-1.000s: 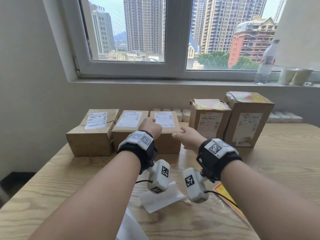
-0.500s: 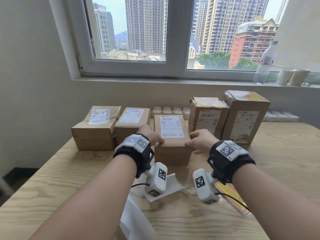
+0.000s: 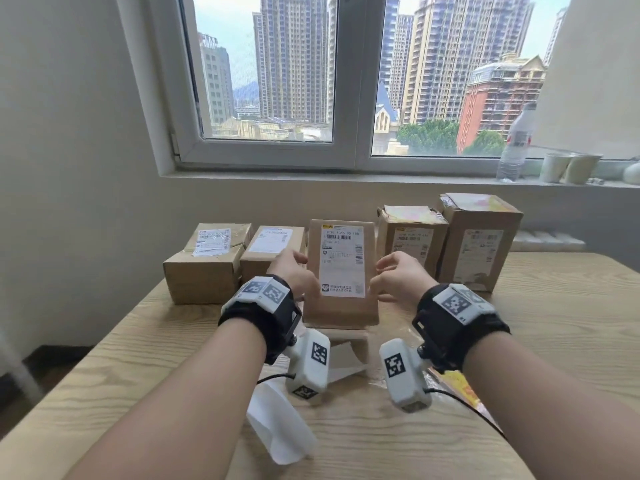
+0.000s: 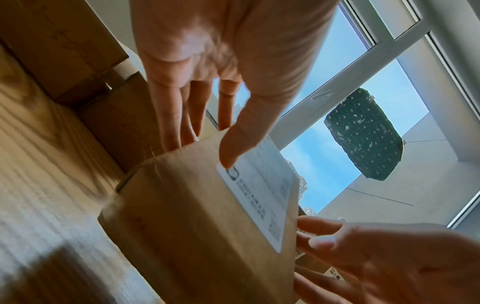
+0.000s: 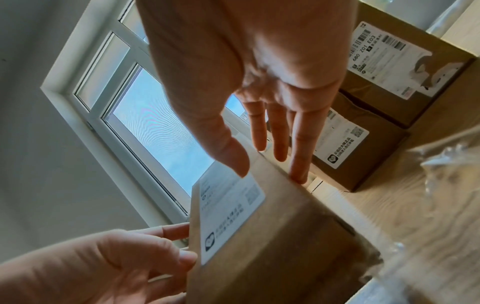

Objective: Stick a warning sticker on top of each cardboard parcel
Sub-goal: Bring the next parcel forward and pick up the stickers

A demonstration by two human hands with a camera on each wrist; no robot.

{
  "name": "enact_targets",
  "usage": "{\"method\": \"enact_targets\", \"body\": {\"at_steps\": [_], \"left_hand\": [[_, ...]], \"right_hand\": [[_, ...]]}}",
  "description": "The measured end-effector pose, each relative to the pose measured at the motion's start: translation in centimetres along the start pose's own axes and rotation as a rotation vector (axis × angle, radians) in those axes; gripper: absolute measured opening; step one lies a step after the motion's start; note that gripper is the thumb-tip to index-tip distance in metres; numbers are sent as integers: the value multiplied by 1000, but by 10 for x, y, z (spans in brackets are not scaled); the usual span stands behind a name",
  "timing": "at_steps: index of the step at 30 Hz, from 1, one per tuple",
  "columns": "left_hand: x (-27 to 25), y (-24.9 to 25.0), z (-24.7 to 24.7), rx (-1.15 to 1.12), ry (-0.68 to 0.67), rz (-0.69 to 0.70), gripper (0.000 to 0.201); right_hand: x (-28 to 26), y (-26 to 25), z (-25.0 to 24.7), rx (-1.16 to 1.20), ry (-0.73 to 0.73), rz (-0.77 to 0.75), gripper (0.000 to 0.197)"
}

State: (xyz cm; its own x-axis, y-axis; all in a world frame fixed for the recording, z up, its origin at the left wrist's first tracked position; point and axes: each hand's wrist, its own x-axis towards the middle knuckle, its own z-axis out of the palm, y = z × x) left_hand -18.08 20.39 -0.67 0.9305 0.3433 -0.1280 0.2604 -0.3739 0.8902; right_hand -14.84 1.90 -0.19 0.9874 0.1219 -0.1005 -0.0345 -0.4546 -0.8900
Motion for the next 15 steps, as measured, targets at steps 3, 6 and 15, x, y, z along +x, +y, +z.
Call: {"method": "enact_targets", "body": {"at_steps": [3, 6, 15], "left_hand": [[-7, 2, -6, -21, 70, 26, 60], [-13, 5, -9, -41, 103, 68, 74], [-29, 1, -10, -46, 11, 74, 86]], "right_hand": [[-7, -4, 0, 23, 43, -32, 52], [-15, -10, 1, 90, 66, -56, 71], [-30, -13, 2, 6, -22, -69, 54]]}}
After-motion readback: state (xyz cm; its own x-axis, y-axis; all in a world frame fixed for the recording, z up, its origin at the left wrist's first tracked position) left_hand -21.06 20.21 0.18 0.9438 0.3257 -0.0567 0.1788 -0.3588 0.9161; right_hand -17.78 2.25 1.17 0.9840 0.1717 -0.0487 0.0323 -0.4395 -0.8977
